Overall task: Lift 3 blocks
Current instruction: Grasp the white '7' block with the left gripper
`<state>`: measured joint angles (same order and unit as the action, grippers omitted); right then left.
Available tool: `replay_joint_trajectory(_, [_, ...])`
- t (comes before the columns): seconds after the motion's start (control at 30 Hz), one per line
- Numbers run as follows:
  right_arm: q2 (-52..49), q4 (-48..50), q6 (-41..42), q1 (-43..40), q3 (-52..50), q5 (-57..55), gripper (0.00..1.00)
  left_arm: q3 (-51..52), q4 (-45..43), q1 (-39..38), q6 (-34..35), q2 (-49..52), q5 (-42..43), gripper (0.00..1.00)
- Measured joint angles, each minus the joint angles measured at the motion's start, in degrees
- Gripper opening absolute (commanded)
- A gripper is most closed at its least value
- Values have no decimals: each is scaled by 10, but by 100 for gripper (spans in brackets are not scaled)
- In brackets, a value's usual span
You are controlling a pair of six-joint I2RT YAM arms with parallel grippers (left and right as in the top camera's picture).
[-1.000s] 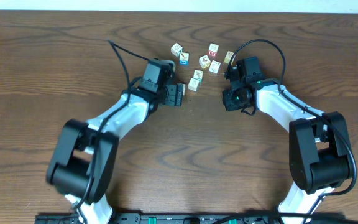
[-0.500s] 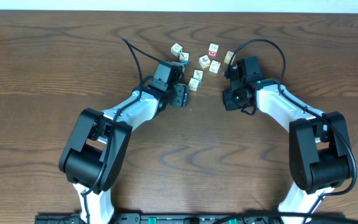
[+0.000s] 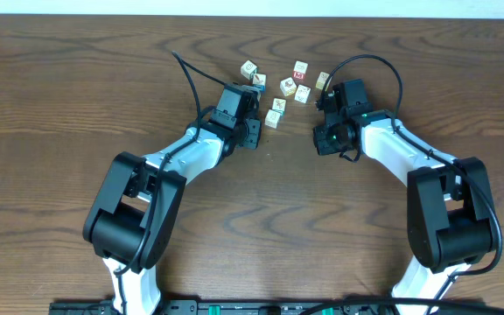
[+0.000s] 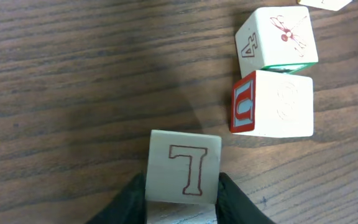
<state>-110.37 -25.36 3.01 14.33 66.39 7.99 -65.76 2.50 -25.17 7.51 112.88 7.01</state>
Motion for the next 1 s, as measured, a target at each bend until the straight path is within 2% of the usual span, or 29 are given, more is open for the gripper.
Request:
replay_joint_trajectory(0.23, [0, -4, 0, 0, 2, 0, 13, -5, 11, 0, 1, 0, 1, 19])
replay_joint_trajectory(0.37, [0, -8, 0, 0, 2, 0, 1, -8, 21, 0, 2, 0, 1, 12])
replay_joint_trajectory(0.67, [2, -24, 3, 0, 4, 1, 1, -10, 85, -4, 1, -38, 1, 9])
replay_joint_trajectory(0.83, [17, -47, 5, 0, 4, 3, 1, -10, 110, -10, 1, -123, 1, 8])
replay_joint_trajectory(1.0, [89, -88, 5, 0, 4, 8, 1, 15, 111, -27, 2, -222, -13, 8])
